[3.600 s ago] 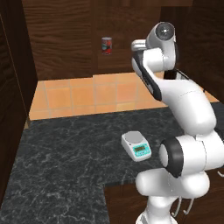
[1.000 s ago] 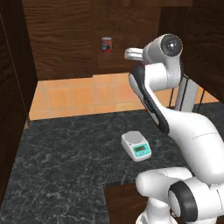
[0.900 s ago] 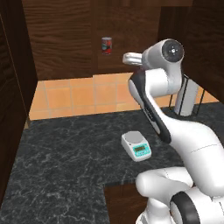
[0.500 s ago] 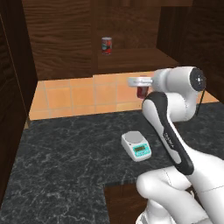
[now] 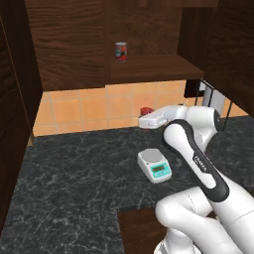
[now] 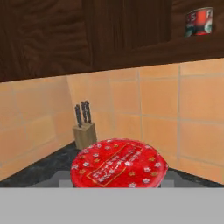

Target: Pick the yogurt and place it on the digital scale for weighing, and close the cabinet.

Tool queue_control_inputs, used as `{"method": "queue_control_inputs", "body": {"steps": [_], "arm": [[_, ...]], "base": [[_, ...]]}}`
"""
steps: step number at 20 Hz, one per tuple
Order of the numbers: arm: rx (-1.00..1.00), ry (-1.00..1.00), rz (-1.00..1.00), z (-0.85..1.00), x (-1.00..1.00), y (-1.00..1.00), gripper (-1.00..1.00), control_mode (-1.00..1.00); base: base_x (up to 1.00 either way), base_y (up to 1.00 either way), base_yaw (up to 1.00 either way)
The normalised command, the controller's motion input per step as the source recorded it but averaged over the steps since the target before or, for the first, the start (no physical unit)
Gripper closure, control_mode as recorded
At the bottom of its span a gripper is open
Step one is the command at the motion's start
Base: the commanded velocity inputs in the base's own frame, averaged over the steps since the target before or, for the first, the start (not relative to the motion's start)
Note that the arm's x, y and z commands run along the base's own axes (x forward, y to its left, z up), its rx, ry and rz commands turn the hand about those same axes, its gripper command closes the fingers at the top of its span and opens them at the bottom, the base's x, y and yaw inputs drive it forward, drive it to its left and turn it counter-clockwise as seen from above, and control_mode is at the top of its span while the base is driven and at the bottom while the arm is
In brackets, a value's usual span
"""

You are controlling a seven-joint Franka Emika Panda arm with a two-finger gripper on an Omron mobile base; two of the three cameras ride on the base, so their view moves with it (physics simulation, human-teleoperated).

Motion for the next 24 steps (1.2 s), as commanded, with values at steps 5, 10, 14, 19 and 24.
{"method": "queue_control_inputs", "body": {"steps": [5,10,14,19,24], "arm": [[0.00,-0.02,0.22,-0.33,0.18,-0.22,1.00,-1.00],[0.00,0.00,0.14,-0.27,0.00,-0.43,1.00,-1.00],[0.00,-0.02,0.11,-0.43,0.00,-0.09,1.00,-1.00],[0.00,-0.01,0.08,-0.29,0.00,-0.39,1.00,-1.00],[0.00,0.02,0.08,-0.26,-0.03,-0.19,1.00,-1.00]], "base": [[0.00,0.00,0.00],[0.00,0.00,0.00],[0.00,0.00,0.00],[0.00,0.00,0.00],[0.00,0.00,0.00]]}}
